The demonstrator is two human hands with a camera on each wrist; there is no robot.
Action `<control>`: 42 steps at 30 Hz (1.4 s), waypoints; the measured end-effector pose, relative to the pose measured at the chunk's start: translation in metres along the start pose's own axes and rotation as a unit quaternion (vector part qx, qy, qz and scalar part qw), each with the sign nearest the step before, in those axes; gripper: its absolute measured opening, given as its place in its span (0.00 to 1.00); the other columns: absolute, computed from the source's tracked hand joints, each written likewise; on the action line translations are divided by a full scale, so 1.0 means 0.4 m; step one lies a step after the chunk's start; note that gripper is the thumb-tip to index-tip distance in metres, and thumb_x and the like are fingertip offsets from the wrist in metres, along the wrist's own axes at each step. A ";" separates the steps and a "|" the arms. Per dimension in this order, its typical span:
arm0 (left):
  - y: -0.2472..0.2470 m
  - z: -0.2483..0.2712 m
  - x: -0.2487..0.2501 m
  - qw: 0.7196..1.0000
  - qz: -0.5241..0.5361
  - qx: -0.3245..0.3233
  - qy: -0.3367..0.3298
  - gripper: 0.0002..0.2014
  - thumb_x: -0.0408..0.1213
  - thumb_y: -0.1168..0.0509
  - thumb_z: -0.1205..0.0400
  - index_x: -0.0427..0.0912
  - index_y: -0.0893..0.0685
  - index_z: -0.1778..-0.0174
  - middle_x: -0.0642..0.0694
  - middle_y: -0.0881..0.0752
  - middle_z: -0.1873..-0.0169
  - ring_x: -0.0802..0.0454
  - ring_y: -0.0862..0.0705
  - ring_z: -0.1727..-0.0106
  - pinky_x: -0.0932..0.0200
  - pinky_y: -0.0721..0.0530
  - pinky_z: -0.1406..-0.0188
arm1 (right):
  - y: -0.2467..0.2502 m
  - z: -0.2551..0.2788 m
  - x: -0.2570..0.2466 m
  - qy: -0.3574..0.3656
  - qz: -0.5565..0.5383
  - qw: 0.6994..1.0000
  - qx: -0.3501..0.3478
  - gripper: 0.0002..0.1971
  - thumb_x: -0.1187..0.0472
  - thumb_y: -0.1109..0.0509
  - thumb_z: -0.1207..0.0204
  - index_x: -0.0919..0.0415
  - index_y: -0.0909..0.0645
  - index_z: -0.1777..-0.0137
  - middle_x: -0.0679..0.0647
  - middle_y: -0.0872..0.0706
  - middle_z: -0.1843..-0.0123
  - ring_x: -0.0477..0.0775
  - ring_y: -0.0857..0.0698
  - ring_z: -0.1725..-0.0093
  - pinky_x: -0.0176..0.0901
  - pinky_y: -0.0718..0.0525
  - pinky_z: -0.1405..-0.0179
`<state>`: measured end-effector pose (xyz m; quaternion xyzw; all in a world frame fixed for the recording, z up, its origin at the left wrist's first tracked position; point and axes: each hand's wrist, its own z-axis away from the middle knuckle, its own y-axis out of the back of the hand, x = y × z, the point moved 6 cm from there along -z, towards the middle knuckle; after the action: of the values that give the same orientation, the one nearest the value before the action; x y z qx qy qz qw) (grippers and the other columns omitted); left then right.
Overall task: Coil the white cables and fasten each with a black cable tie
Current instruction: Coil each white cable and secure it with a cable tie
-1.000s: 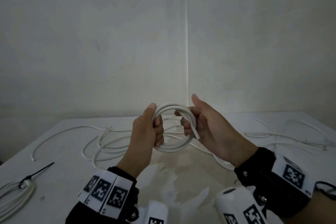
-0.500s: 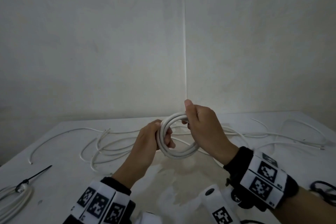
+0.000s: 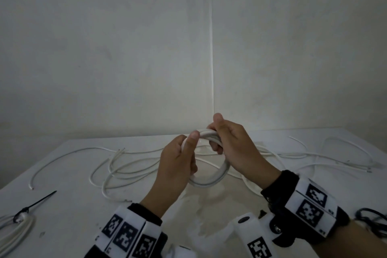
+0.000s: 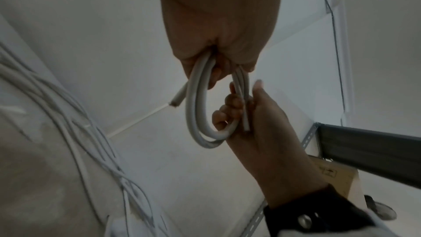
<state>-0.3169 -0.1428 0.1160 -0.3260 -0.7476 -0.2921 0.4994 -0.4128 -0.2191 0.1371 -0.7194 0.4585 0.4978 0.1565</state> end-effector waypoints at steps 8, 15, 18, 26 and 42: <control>-0.012 0.006 -0.051 0.985 0.154 -0.008 0.074 0.22 0.45 0.49 0.14 0.41 0.34 0.74 0.53 0.34 0.86 0.57 0.32 0.84 0.61 0.22 0.76 | 0.011 0.017 0.034 0.019 0.019 1.000 0.005 0.18 0.50 0.47 0.18 0.52 0.36 0.70 0.42 0.31 0.81 0.43 0.33 0.80 0.44 0.31 0.75; -0.025 0.016 -0.067 0.970 0.081 -0.159 0.169 0.24 0.42 0.52 0.14 0.35 0.22 0.72 0.42 0.20 0.81 0.45 0.16 0.75 0.50 0.16 0.59 | 0.012 0.036 0.040 0.058 0.136 0.988 -0.043 0.17 0.56 0.45 0.17 0.53 0.33 0.70 0.45 0.31 0.75 0.42 0.28 0.76 0.36 0.32 0.70; -0.053 0.024 -0.050 0.968 0.063 -0.182 0.161 0.22 0.48 0.47 0.16 0.38 0.26 0.71 0.50 0.31 0.85 0.54 0.30 0.83 0.59 0.22 0.74 | 0.011 0.040 0.040 0.056 0.160 0.983 -0.071 0.14 0.56 0.45 0.17 0.60 0.25 0.62 0.45 0.28 0.74 0.42 0.25 0.72 0.34 0.30 0.70; -0.085 0.028 -0.061 0.981 0.082 -0.094 0.152 0.20 0.43 0.43 0.16 0.43 0.34 0.75 0.54 0.38 0.85 0.58 0.41 0.85 0.66 0.35 0.85 | 0.037 0.065 0.087 -0.020 -0.032 0.995 -0.089 0.15 0.50 0.45 0.21 0.56 0.21 0.47 0.51 0.28 0.69 0.44 0.28 0.73 0.42 0.24 0.67; -0.148 -0.017 -0.146 0.969 0.025 -0.146 0.196 0.20 0.41 0.48 0.16 0.40 0.26 0.74 0.52 0.31 0.85 0.54 0.34 0.81 0.59 0.29 0.75 | 0.096 0.068 0.208 -0.018 -0.044 0.997 -0.066 0.14 0.65 0.41 0.18 0.41 0.23 0.48 0.47 0.25 0.70 0.41 0.26 0.72 0.33 0.25 0.66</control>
<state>-0.3425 -0.1959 0.0571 -0.3501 -0.5759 -0.4441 0.5904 -0.4526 -0.2627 0.0621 -0.7384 0.3895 0.5329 0.1384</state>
